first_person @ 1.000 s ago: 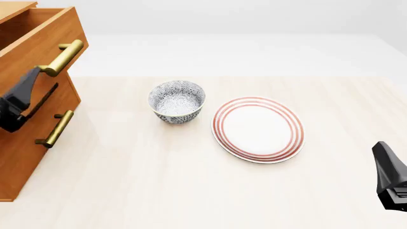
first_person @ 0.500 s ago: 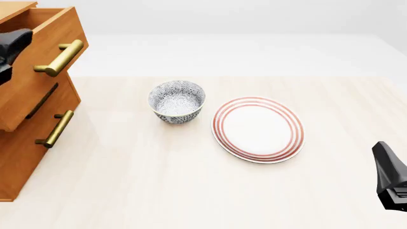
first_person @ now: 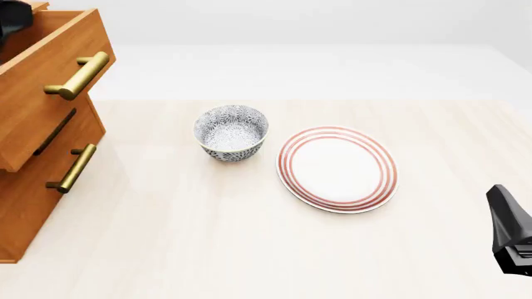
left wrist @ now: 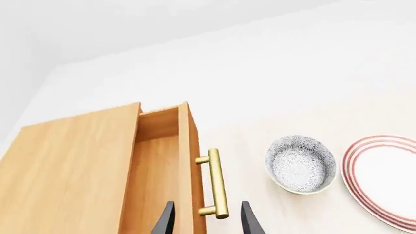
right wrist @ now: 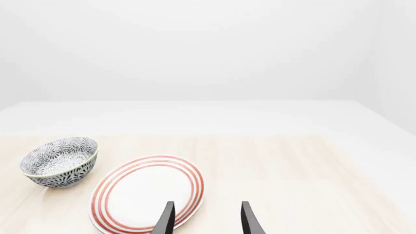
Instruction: Open the top drawer of the cabinet.
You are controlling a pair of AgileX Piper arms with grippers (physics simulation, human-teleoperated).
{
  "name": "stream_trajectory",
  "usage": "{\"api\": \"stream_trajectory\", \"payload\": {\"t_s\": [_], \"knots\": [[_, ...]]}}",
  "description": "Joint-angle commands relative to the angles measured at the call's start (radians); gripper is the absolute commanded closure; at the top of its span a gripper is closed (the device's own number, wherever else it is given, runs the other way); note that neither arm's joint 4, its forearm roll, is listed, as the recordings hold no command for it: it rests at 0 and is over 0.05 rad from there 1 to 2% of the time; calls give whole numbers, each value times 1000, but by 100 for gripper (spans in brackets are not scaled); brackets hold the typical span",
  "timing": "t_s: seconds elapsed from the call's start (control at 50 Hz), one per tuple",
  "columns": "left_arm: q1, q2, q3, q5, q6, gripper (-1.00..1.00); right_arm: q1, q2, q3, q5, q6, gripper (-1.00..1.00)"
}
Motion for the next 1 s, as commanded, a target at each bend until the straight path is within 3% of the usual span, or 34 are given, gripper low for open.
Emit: {"api": "stream_trajectory", "payload": {"t_s": [0.02,0.2,0.22,0.28,0.32,0.52,1.0], "knots": [[53,51,-75,97,-96,-100,0,-5,1,4,-1,-100],[82,101,-111,155,-130,-100,0,-5,1,4,-1,-100],[55,109,-122,155,-169,-100,0,-5,1,4,-1,-100],[95,111,-117,172,-145,-100,0,-6,1,4,-1,-100],[80,128,-119,178,-174,-100,0,-5,1,4,-1,-100],[127,148,-130,218,-178,-100,0,-6,1,4,-1,-100],[118,180,-166,272,-198,-100,0,-6,1,4,-1,-100]]}}
